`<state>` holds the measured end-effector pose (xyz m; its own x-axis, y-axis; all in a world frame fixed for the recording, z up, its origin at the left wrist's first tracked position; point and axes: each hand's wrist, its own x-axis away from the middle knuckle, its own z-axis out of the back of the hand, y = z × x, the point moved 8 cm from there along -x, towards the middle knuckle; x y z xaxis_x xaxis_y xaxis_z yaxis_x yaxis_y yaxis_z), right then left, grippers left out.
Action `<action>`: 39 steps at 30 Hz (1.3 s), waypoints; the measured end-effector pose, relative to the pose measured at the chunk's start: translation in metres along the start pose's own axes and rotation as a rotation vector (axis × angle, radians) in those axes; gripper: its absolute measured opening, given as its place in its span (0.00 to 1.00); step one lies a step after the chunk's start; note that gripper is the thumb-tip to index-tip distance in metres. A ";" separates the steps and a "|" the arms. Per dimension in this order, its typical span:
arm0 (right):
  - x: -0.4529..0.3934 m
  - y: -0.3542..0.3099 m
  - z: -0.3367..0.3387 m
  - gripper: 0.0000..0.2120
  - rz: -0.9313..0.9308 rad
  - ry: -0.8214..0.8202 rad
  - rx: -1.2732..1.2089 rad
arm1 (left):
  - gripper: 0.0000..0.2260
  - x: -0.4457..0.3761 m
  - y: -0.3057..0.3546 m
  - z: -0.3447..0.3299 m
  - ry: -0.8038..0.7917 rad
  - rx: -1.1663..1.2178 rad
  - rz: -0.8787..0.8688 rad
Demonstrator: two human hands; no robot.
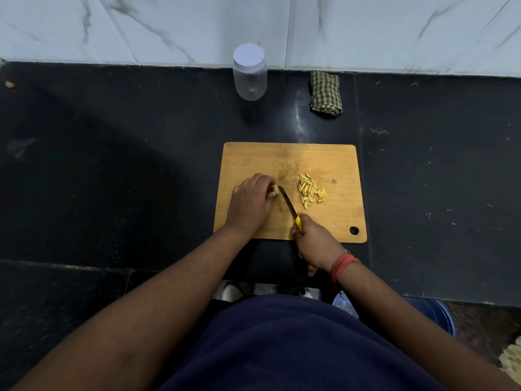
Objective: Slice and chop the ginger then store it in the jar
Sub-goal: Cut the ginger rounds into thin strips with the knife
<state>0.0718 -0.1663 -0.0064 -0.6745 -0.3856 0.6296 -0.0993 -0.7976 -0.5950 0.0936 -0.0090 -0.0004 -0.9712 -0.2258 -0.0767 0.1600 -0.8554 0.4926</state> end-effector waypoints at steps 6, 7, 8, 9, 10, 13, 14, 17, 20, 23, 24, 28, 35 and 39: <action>0.003 0.000 0.003 0.09 -0.015 -0.001 -0.011 | 0.08 0.002 0.001 0.000 0.009 -0.010 -0.036; 0.004 0.000 0.003 0.09 -0.018 -0.003 -0.009 | 0.09 0.002 0.002 0.001 0.010 -0.021 -0.051; 0.005 -0.001 0.003 0.09 -0.020 -0.004 -0.007 | 0.10 0.002 0.003 0.001 0.012 -0.033 -0.065; 0.005 -0.001 0.003 0.09 -0.021 -0.003 -0.008 | 0.10 0.002 0.004 0.002 0.013 -0.043 -0.076; 0.005 -0.002 0.004 0.09 -0.021 -0.001 -0.009 | 0.09 0.002 0.004 0.002 0.014 -0.053 -0.084; 0.004 -0.003 0.003 0.08 -0.014 0.000 -0.010 | 0.07 0.002 0.004 0.001 0.013 -0.087 -0.104; 0.004 -0.004 0.003 0.08 -0.012 0.001 -0.008 | 0.07 0.002 0.004 0.001 0.014 -0.097 -0.111; 0.001 -0.008 0.002 0.07 -0.008 0.001 -0.002 | 0.06 0.001 0.005 0.000 0.016 -0.121 -0.128; -0.003 -0.013 0.002 0.07 -0.014 0.006 -0.017 | 0.04 -0.001 0.006 0.000 0.022 -0.137 -0.150; -0.006 -0.018 0.001 0.06 -0.019 0.010 -0.011 | 0.03 0.000 0.007 0.000 0.031 -0.152 -0.169; -0.007 -0.019 0.001 0.06 -0.025 0.011 -0.007 | 0.03 0.000 0.007 0.000 0.034 -0.154 -0.174; -0.010 -0.023 0.000 0.05 -0.048 0.013 0.000 | 0.04 0.000 0.008 0.000 0.040 -0.158 -0.194; -0.013 -0.027 -0.003 0.06 -0.079 0.014 0.013 | 0.03 -0.001 0.010 0.003 0.063 -0.157 -0.229; -0.012 -0.030 -0.002 0.06 -0.076 0.020 0.008 | 0.03 -0.001 0.010 0.001 0.063 -0.157 -0.232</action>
<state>0.0817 -0.1370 0.0030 -0.6795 -0.3145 0.6629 -0.1450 -0.8281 -0.5415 0.0958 -0.0171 0.0055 -0.9729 -0.0401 -0.2276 -0.0348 -0.9482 0.3157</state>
